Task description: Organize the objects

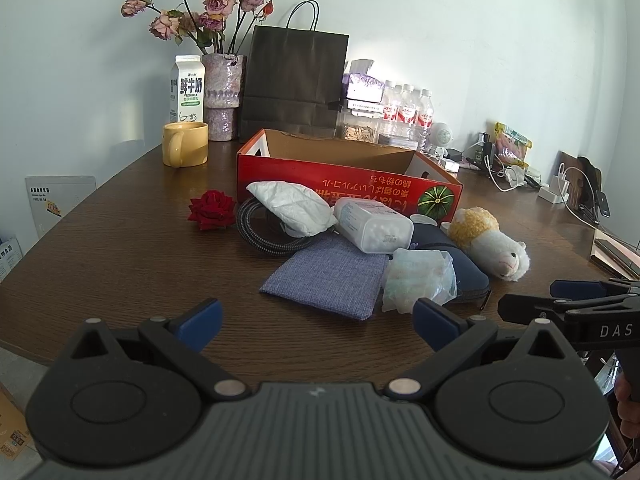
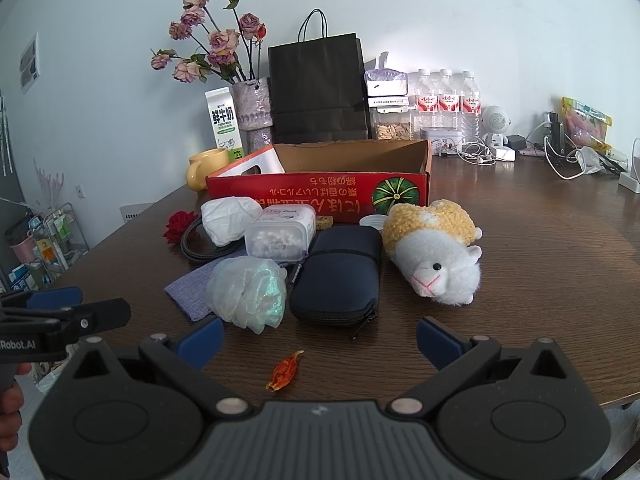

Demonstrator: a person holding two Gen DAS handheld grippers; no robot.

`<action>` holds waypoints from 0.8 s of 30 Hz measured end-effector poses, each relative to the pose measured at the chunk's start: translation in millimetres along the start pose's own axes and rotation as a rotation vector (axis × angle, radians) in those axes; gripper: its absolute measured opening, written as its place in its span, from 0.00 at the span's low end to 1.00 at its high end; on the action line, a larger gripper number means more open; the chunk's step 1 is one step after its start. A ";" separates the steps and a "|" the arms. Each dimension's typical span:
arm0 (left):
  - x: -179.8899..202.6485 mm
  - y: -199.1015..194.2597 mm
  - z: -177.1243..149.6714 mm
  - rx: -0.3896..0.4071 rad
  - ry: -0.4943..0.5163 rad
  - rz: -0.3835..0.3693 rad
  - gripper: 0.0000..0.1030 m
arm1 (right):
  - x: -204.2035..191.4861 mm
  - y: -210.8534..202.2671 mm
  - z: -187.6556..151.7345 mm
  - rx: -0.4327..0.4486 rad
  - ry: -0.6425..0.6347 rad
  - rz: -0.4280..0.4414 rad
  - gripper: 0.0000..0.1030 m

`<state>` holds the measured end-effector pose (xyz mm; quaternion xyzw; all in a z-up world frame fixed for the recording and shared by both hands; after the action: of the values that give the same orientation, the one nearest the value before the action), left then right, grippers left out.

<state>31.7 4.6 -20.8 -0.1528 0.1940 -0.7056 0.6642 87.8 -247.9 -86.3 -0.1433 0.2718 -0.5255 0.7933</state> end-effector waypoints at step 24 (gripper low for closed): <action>1.7 10.1 -7.5 -0.026 -0.005 -0.021 1.00 | -4.9 17.0 -13.2 -0.046 -0.049 0.006 0.90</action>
<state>37.0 3.0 -32.3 -0.1651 0.1998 -0.7096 0.6553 91.5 -235.8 -104.4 -0.1734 0.2647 -0.5129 0.7980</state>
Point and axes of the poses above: each gripper's, at about its wrist camera, not at the fingertips, and y roughly the way its jaws point, x to its right, z to its top, the point moved 4 cm from there along y, roughly the way its jaws point, and after that the axes turned 10 degrees about y, right-handed, at the moved point
